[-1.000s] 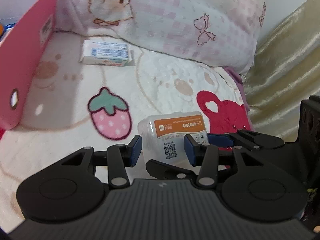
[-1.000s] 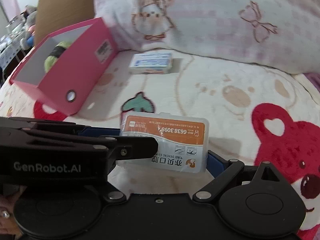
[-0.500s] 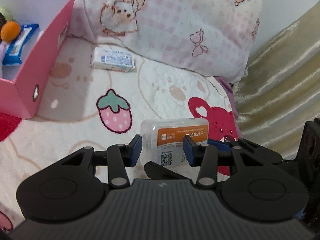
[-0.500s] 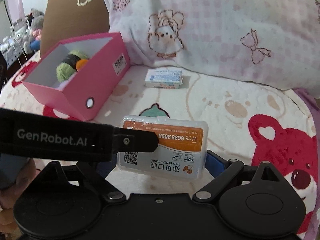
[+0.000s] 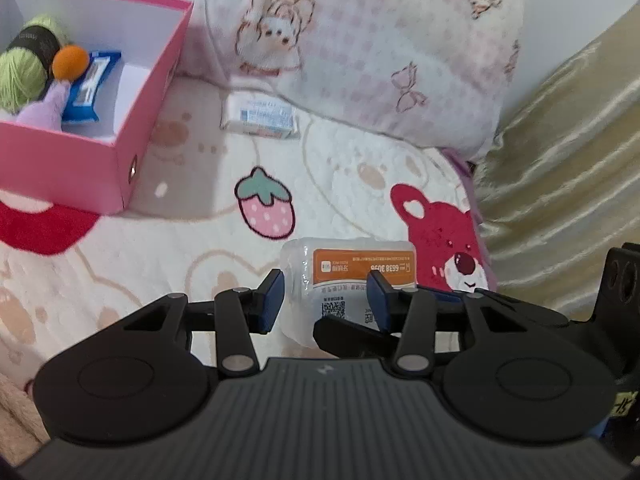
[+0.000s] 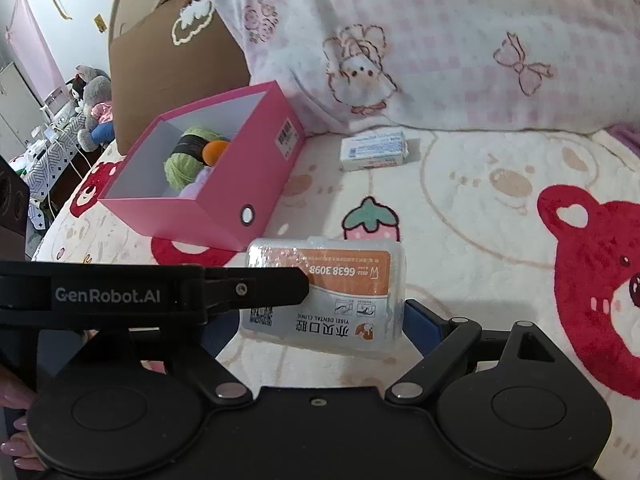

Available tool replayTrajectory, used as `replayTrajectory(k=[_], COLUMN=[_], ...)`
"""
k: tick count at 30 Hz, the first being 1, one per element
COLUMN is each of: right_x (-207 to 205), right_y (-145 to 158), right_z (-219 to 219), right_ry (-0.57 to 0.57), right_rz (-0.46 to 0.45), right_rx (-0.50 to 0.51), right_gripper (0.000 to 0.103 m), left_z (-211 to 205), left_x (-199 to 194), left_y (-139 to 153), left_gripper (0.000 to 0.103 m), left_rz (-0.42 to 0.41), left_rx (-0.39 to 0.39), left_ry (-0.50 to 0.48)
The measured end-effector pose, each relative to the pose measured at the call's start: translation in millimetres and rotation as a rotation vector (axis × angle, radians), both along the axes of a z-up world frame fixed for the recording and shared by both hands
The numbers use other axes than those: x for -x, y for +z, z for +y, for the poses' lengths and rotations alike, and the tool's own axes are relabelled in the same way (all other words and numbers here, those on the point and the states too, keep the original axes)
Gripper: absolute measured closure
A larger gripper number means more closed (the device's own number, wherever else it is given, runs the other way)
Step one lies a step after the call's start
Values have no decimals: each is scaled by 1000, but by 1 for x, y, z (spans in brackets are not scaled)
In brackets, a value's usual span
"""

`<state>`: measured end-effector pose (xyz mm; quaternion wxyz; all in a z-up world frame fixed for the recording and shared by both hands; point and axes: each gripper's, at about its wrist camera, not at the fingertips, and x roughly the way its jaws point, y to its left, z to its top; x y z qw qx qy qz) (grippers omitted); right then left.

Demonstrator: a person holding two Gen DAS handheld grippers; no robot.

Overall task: Organize objects
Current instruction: 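Lift the clear plastic box with the left gripper toward the pink box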

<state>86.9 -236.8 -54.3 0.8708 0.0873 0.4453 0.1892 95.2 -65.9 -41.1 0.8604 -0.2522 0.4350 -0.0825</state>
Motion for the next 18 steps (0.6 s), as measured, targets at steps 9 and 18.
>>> replayTrajectory(k=[9, 18], right_x=[18, 27], right_y=[5, 18], right_z=[24, 41], right_ry=[15, -2], right_rz=[52, 46], right_rx=[-31, -29], right_gripper=[13, 15], left_z=[16, 30], left_x=[21, 40], left_y=[16, 22], left_gripper=[60, 58], left_rz=[13, 47], left_rx=[-41, -32], left_ry=[13, 19])
